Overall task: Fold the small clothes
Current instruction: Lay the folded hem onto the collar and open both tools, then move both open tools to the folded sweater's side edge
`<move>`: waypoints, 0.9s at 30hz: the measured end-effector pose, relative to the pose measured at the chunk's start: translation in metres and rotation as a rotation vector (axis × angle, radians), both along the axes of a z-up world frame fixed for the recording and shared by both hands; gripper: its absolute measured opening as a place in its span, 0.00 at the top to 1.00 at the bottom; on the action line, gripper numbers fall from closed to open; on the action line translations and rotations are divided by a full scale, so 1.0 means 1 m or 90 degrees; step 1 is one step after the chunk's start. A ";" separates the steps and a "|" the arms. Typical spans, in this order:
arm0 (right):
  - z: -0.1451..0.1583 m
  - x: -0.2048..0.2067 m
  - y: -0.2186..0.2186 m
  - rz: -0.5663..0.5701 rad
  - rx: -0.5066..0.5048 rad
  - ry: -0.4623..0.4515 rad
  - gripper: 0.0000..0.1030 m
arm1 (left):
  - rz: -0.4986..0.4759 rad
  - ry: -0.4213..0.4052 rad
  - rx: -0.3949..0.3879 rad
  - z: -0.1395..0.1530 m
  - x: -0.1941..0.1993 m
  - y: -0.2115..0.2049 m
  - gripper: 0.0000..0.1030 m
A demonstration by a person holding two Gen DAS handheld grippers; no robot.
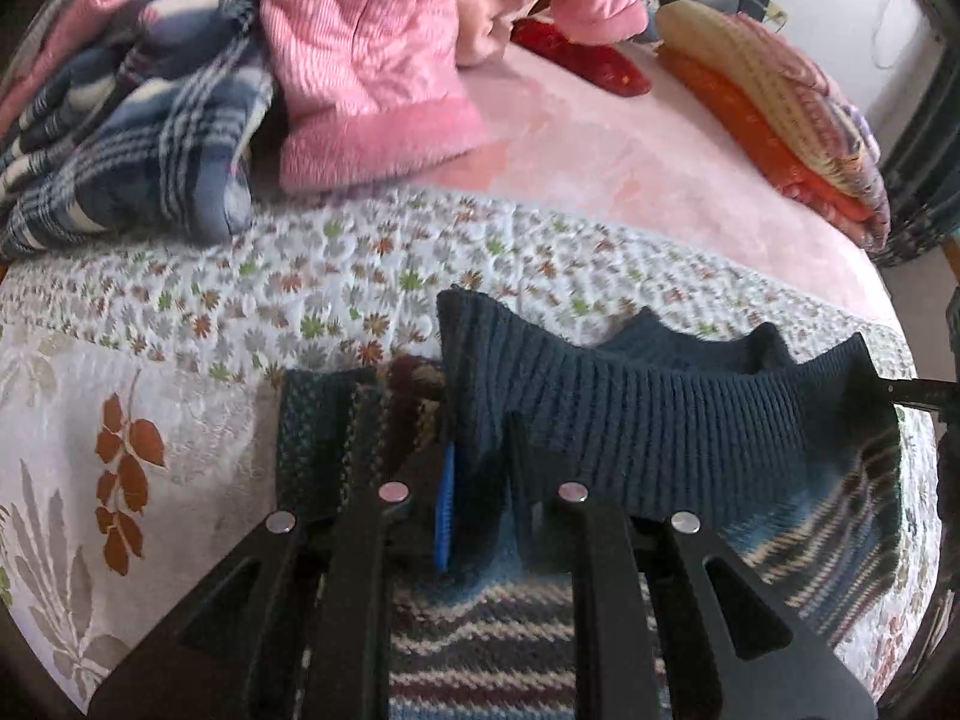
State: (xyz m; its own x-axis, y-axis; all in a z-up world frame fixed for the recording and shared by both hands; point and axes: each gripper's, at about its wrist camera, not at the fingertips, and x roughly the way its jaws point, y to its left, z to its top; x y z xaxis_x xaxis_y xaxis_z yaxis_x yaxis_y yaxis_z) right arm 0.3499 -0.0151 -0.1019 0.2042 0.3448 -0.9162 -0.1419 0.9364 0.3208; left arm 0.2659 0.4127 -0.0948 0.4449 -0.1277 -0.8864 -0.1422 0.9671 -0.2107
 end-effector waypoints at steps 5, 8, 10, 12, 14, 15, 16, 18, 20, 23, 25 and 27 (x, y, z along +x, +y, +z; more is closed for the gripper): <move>-0.017 0.002 0.004 -0.004 -0.019 0.012 0.88 | 0.015 0.020 0.007 -0.018 0.005 0.004 0.81; -0.022 0.000 0.005 -0.008 -0.033 0.012 0.84 | 0.031 0.027 0.001 -0.020 0.003 0.006 0.77; -0.017 -0.002 0.003 -0.013 -0.029 0.014 0.80 | 0.045 0.041 0.001 -0.014 0.000 0.009 0.71; -0.004 -0.010 -0.002 -0.012 -0.046 0.009 0.70 | 0.054 0.041 0.018 -0.004 -0.007 0.012 0.58; 0.016 -0.020 -0.013 -0.006 -0.055 -0.012 0.63 | 0.064 0.029 0.039 0.012 -0.017 0.017 0.56; 0.026 -0.026 -0.017 0.000 -0.054 -0.022 0.62 | 0.064 0.018 0.036 0.023 -0.025 0.021 0.53; 0.040 -0.035 -0.025 0.005 -0.049 -0.032 0.59 | 0.062 0.005 0.030 0.033 -0.033 0.023 0.53; 0.059 -0.053 -0.037 0.008 -0.042 -0.047 0.55 | 0.048 -0.010 0.024 0.052 -0.047 0.023 0.48; 0.074 -0.076 -0.050 0.017 -0.030 -0.061 0.44 | 0.028 -0.026 0.011 0.066 -0.064 0.016 0.41; 0.072 -0.109 -0.060 0.037 -0.033 -0.053 0.42 | -0.010 -0.026 -0.007 0.071 -0.084 -0.004 0.33; 0.056 -0.126 -0.065 0.044 -0.041 -0.027 0.42 | -0.028 -0.014 -0.035 0.065 -0.097 -0.019 0.33; 0.038 -0.134 -0.068 0.043 -0.054 -0.006 0.42 | -0.029 -0.004 -0.057 0.055 -0.104 -0.027 0.33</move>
